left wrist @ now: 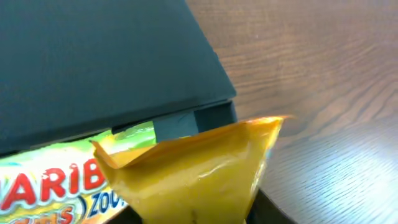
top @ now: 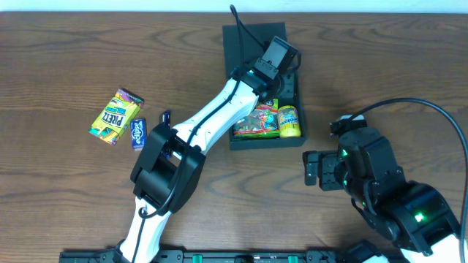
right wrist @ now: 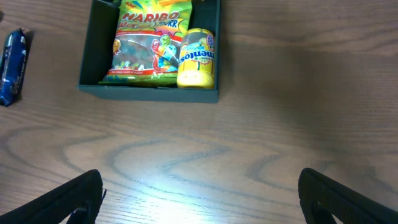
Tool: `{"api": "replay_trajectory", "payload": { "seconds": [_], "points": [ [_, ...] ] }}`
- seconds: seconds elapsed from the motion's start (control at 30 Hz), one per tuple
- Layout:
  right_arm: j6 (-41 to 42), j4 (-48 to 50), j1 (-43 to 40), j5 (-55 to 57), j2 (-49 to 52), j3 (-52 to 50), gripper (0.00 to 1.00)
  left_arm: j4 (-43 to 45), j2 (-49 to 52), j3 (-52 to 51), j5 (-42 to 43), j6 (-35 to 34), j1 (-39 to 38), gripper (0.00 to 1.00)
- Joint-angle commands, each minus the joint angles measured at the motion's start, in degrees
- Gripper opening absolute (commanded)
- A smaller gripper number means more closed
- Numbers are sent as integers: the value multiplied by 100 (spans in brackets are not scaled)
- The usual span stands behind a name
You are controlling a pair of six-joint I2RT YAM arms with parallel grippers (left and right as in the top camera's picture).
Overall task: Pack container
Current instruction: 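Lower the yellow snack into the black box and open the left gripper, then move the left gripper back to the green Pretz box and grasp it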
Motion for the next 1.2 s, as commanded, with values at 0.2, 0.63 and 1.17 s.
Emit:
{"api": "replay_trajectory", "payload": {
  "seconds": [0.2, 0.63, 1.17],
  "points": [
    [-83, -4, -39, 22, -26, 39, 99, 4, 90, 162, -101, -151, -81, 89],
    [-83, -4, -39, 22, -26, 39, 99, -962, -256, 229, -839, 184, 341, 98],
    [-83, -4, -39, 22, -26, 39, 99, -3410, -2267, 267, -1950, 463, 2258, 96]
  ]
}}
